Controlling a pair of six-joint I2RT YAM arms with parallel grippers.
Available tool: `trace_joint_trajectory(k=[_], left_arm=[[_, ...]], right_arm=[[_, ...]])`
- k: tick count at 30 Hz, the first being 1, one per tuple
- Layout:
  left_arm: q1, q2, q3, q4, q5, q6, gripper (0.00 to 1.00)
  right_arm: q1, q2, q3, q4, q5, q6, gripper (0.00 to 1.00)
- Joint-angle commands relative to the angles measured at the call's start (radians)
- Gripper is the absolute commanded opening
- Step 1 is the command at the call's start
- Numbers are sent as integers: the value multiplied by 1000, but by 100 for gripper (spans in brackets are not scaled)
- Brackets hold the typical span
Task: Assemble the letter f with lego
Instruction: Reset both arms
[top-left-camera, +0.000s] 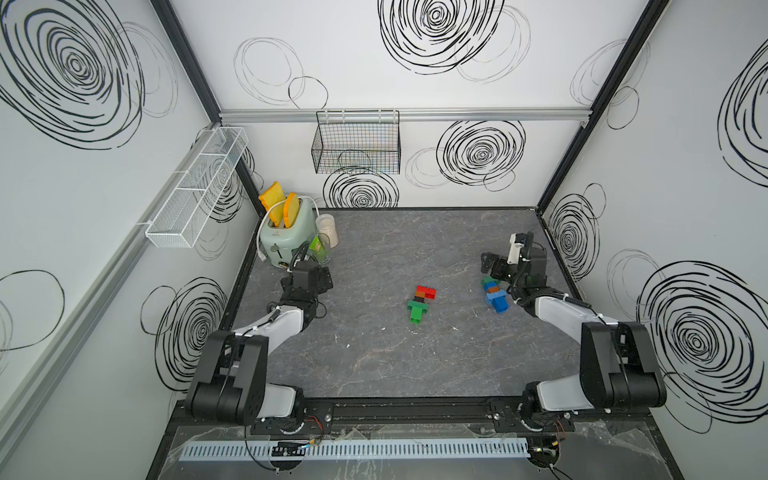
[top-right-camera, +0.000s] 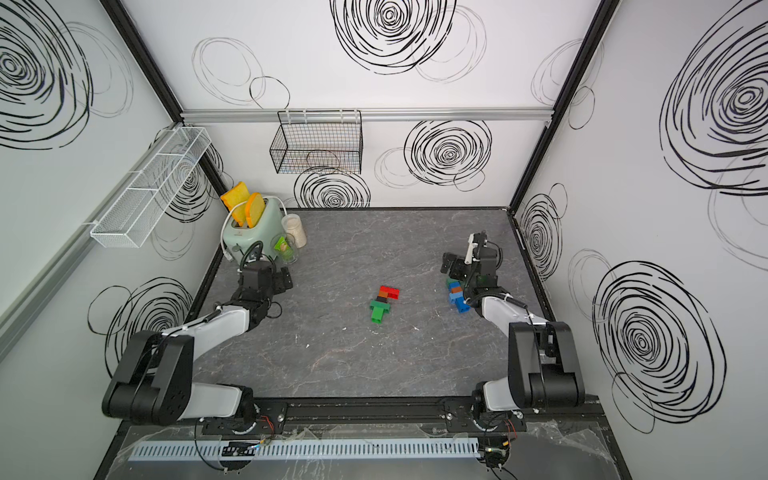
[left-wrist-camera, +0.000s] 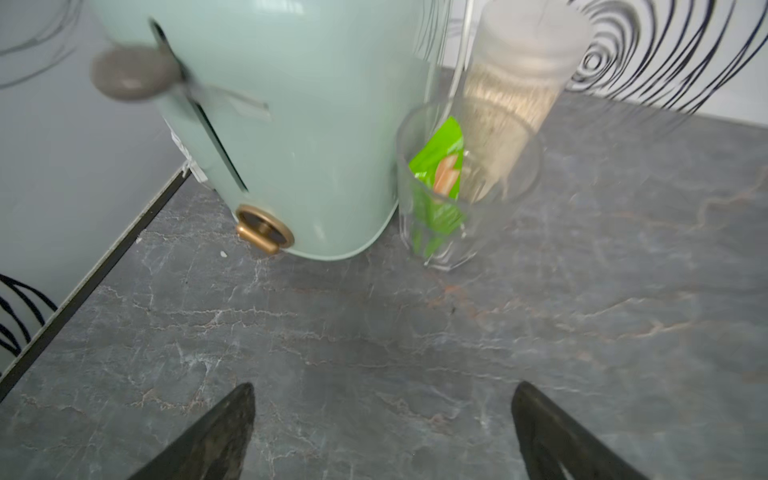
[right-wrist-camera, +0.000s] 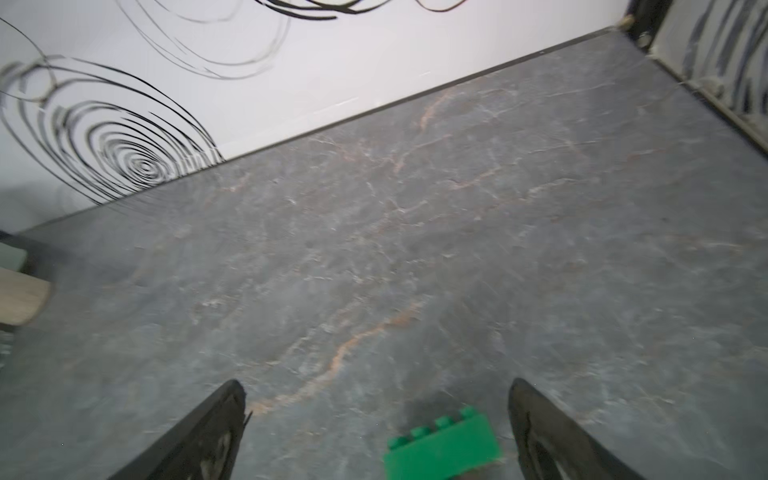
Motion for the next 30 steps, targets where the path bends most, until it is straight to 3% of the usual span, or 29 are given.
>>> trace_joint_trajectory(k=[1,3,5,7,9,12,13,16,18,20,22,30], left_arm=[[24,19,-44,348,7,131,98],[40,-5,-151,569,98,160,98],[39,-4,-176,608,154,179,98],[23,-3,-250,753,217,222,98],[21,63,-377,1065,119,186,98],[1,29,-331,919,83,195,98],[1,51,-346,991,83,199,98],[-1,36,-337,940,79,198,98],[-3,32,-337,931,74,199,98],[-6,37,-340,949,70,203,98],[-12,36,-337,943,62,208,98],[-11,36,-334,937,62,208,98]], right_arm=[[43,-31,-85,206,86,-273,99],[62,-16,-127,277,223,-304,99],[41,19,-190,403,253,-286,99],[14,53,-228,508,176,-319,99],[-19,45,-231,513,29,-331,99],[-121,72,-316,708,-121,-255,99],[-126,55,-336,723,-129,-257,99],[-81,133,-423,978,-41,-257,99],[-85,82,-380,804,-36,-273,99],[-71,110,-410,916,-9,-271,99],[-69,82,-389,825,-6,-278,99],[-70,94,-376,820,-7,-276,99]])
